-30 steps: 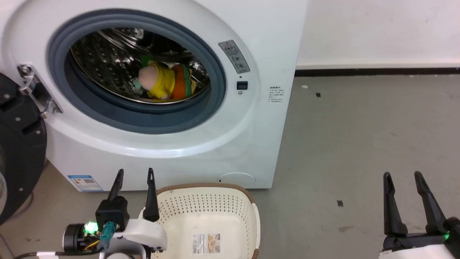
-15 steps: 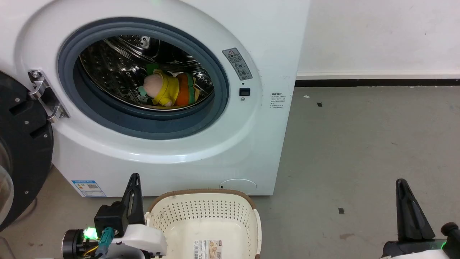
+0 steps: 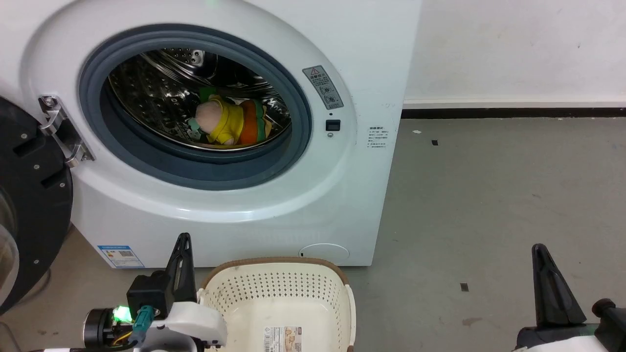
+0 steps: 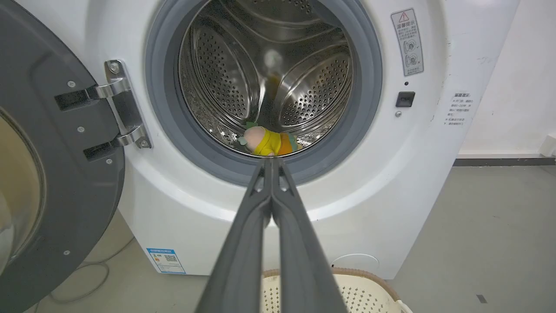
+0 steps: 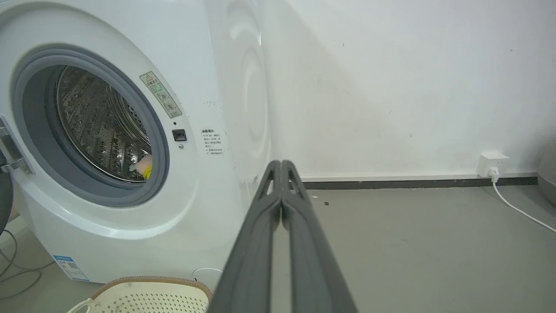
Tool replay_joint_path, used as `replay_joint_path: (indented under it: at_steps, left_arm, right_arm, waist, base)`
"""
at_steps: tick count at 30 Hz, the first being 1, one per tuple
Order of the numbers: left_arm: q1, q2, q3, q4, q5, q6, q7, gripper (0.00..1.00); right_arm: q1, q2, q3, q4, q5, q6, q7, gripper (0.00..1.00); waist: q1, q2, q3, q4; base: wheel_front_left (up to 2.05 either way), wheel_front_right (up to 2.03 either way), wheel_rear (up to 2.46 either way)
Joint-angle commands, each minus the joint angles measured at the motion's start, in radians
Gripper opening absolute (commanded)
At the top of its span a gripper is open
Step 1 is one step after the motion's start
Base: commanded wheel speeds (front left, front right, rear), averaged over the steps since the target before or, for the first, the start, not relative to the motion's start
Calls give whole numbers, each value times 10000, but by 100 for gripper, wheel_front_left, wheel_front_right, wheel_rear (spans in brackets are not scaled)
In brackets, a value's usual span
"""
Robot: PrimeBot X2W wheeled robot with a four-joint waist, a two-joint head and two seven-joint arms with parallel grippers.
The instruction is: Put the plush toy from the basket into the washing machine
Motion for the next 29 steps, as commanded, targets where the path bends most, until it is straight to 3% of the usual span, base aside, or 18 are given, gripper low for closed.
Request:
replay_joint_path:
  at_steps: [1,29]
  left_arm:
    - [112,-1,16,-103,69,-58,52,0]
    - [267,-8,72,-577,168,-258,602,0]
  right_arm:
    - [-139,-1,47,47,-123,-1,62,0]
    - [-395,-2,264,220,-446,-3,617,0]
  waist:
    - [0,-1,-2,0]
    - [0,-1,-30,-7]
  base:
    - [0,0,0]
    - [0,0,0]
